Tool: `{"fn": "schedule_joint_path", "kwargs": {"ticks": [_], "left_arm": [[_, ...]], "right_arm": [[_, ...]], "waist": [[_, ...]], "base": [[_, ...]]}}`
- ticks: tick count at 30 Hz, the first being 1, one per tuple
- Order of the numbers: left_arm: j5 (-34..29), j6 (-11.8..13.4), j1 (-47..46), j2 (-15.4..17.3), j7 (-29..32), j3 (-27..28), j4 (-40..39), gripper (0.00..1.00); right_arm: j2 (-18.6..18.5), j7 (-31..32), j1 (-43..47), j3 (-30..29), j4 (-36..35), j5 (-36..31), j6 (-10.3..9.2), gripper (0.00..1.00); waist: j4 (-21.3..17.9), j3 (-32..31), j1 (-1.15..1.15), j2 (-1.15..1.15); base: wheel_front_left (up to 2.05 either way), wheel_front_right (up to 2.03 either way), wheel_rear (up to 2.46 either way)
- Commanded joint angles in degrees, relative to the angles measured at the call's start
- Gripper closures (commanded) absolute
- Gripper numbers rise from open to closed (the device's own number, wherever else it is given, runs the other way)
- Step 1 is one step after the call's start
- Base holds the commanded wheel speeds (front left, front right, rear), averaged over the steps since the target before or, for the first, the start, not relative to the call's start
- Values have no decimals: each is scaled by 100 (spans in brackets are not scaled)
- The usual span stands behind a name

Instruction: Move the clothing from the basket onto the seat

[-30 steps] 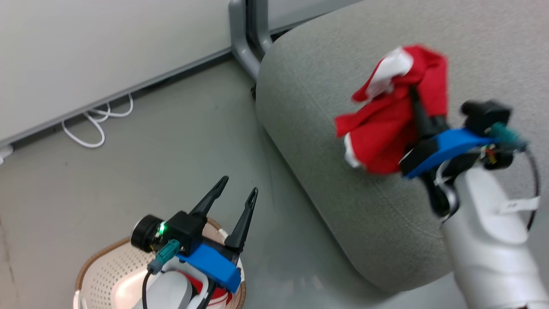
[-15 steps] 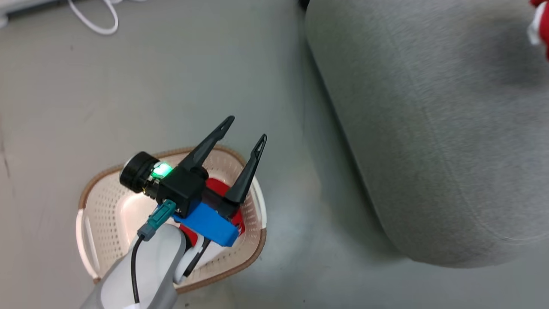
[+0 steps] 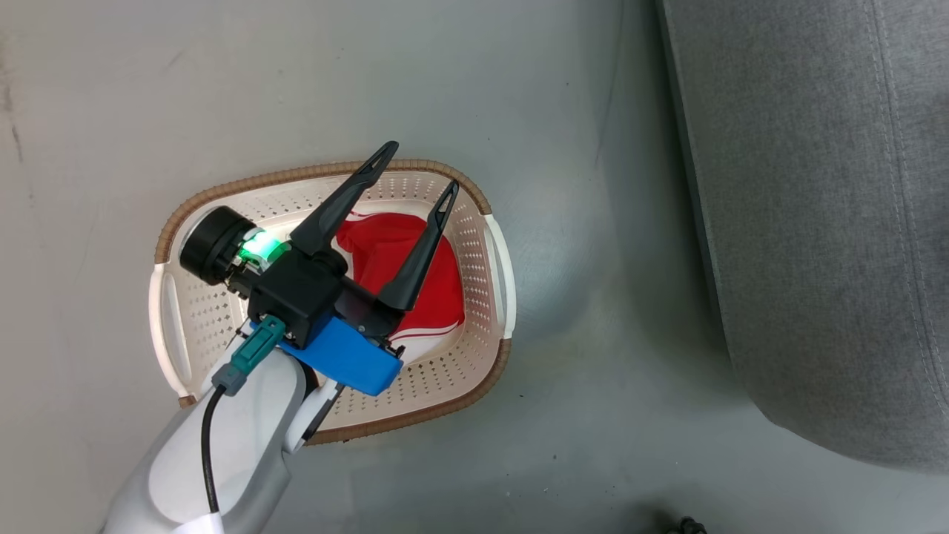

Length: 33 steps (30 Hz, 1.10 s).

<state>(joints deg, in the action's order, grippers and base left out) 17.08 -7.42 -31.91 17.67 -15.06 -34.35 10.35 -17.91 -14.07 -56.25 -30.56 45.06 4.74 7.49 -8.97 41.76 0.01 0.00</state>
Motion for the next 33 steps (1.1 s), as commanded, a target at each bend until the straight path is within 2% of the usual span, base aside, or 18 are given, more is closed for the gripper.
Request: {"fn": "schedule_joint_path", "kwargs": {"ticks": [1,4,5,6,7,8,22,33], "left_arm": [[13,-8,-121,-9,-17,25,-31,0],[23,-8,-134,-53,-17,40,-5,0],[29,-8,-127,-66,-17,38,7,0],[32,-8,-120,-76,-17,37,21,0],[37,-8,-108,-86,-17,38,32,0],[43,-8,-94,-92,-18,37,40,0],[154,-8,34,-228,-17,71,191,0],[357,-8,530,-485,-17,292,490,0]], "right_arm": [[-5,-56,-39,-46,34,-62,1,100],[2,-83,-10,-95,126,-100,1,100],[3,-93,-7,-117,160,-122,1,76],[14,-96,-12,-135,193,-133,1,62],[27,-102,-17,-147,227,-153,1,62],[40,-108,-5,-151,254,-166,1,0],[-130,-120,196,0,483,-104,1,0],[-250,-117,841,356,274,-250,1,0]], "waist": [[6,29,-1,0],[-2,22,-1,0],[-7,11,-1,0],[-15,-1,-1,0],[-24,-18,-1,0],[-33,-34,-1,0],[-32,-391,-1,0],[57,-1368,-1,0]], "base": [[0,0,0],[0,0,0],[0,0,0],[0,0,0],[0,0,0],[0,0,0],[0,0,0],[0,0,0]]}}
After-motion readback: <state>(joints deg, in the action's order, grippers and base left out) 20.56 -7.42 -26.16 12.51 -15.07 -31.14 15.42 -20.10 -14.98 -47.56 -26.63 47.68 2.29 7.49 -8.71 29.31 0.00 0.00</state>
